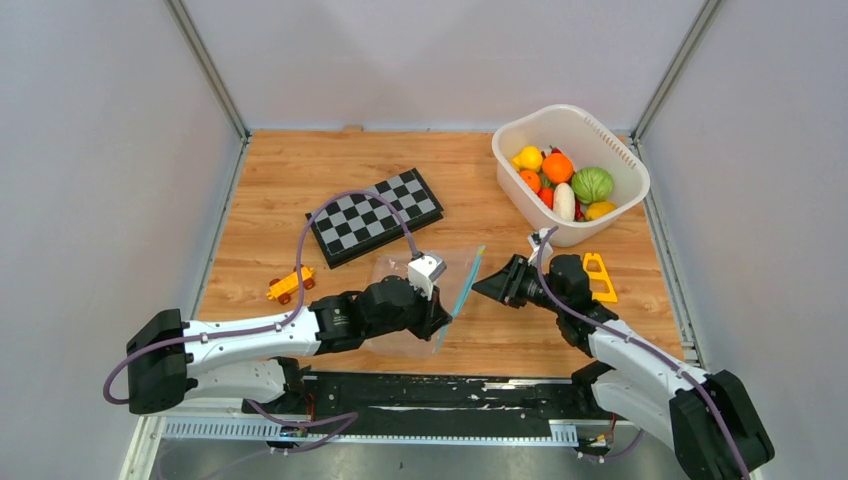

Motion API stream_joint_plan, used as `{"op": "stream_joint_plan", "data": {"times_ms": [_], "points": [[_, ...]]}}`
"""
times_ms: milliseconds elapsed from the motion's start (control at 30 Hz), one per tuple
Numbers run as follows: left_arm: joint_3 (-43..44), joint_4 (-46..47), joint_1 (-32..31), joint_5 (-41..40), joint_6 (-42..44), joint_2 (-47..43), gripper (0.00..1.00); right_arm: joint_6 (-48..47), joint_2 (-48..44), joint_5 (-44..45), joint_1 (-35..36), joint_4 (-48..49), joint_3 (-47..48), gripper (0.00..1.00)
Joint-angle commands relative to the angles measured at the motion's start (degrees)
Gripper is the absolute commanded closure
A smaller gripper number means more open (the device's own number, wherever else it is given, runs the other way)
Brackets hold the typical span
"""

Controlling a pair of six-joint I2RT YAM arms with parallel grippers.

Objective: Place the food in the zip-top bag and seal the zipper
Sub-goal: Pick up the zipper food storage bag at the center of the board.

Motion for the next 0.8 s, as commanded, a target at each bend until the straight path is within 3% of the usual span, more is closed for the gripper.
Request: {"op": "stream_joint_plan", "data": {"times_ms": [0, 200, 767], "points": [[0.51, 2.12, 0.08, -1.06, -0.77, -0.10, 0.99, 1.80, -1.67, -0.30, -0.06, 3.50, 1.10, 0.70], [0.74, 2.39, 0.09, -1.41, -0.30, -0.06, 0.99, 3.05, -4.36, 0.42, -0.12, 2.26, 0.73, 0.67], [1.12, 2.91, 0.09, -0.54, 0.17, -0.13, 0.98, 4.78, 3.11, -1.59, 0.04, 8.98, 1.78, 0.68]]}}
